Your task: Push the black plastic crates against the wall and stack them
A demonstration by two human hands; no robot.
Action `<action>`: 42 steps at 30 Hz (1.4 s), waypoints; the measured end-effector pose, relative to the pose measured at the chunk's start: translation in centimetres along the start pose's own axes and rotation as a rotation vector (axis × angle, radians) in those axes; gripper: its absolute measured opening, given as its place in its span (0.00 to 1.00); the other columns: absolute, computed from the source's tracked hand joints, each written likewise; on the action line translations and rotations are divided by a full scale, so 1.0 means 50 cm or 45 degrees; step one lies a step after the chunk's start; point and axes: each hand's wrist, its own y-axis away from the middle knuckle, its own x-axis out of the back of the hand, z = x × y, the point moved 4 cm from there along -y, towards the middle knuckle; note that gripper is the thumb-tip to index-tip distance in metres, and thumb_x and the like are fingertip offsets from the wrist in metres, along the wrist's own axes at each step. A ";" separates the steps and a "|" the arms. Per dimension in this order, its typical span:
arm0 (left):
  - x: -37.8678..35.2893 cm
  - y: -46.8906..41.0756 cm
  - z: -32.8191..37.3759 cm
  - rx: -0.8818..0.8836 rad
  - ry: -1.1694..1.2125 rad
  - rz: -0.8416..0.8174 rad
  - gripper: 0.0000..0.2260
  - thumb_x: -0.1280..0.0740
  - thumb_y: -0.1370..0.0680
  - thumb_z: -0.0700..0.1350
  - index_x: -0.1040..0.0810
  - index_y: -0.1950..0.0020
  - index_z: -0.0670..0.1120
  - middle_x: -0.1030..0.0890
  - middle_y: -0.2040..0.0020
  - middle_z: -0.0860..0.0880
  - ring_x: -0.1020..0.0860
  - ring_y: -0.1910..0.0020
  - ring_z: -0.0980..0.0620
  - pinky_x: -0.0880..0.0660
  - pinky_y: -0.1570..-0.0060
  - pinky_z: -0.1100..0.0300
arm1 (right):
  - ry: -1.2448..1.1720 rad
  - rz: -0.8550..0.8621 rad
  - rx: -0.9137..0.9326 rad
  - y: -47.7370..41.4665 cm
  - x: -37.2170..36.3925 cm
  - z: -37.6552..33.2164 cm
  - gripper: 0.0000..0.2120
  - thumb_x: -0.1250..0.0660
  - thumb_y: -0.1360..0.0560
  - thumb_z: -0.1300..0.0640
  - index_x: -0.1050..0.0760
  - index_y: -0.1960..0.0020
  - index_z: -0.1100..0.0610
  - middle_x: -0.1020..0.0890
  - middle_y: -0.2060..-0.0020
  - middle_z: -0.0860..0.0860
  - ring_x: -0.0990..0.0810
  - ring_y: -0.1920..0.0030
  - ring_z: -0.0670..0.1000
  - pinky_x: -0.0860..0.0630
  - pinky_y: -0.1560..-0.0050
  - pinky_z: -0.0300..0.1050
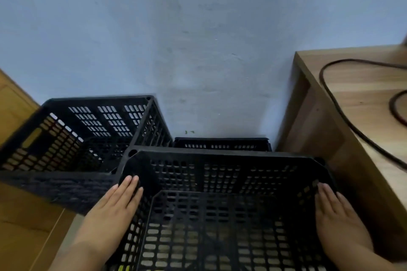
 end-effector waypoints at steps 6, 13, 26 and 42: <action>-0.006 -0.166 -0.058 -0.137 0.100 0.534 0.37 0.42 0.30 0.30 0.55 0.26 0.44 0.58 0.26 0.39 0.62 0.27 0.47 0.75 0.34 0.58 | 0.037 -0.112 0.005 -0.120 0.007 0.057 0.39 0.82 0.43 0.61 0.67 0.31 0.49 0.73 0.35 0.57 0.94 0.64 0.57 0.91 0.63 0.50; -0.050 -0.366 -0.176 -0.109 0.182 0.639 0.27 0.44 0.36 0.33 0.31 0.36 0.37 0.24 0.38 0.36 0.59 0.24 0.49 0.56 0.29 0.55 | -0.415 0.586 -0.424 -0.294 0.051 0.114 0.25 0.53 0.36 0.66 0.23 0.50 0.74 0.20 0.47 0.70 0.59 0.23 0.50 0.61 0.26 0.46; -0.061 -0.580 -0.258 -0.048 0.209 0.673 0.30 0.43 0.36 0.31 0.37 0.33 0.38 0.29 0.33 0.35 0.60 0.24 0.49 0.60 0.27 0.56 | -0.454 0.590 -0.446 -0.501 0.030 0.177 0.28 0.54 0.35 0.64 0.26 0.43 0.75 0.25 0.40 0.69 0.63 0.24 0.50 0.62 0.26 0.45; -0.056 -0.602 -0.249 0.010 0.183 0.769 0.29 0.55 0.26 0.37 0.54 0.24 0.46 0.57 0.22 0.45 0.57 0.24 0.49 0.58 0.27 0.54 | -0.389 0.609 -0.397 -0.529 0.014 0.191 0.39 0.51 0.34 0.61 0.62 0.25 0.58 0.60 0.24 0.56 0.60 0.23 0.54 0.62 0.26 0.50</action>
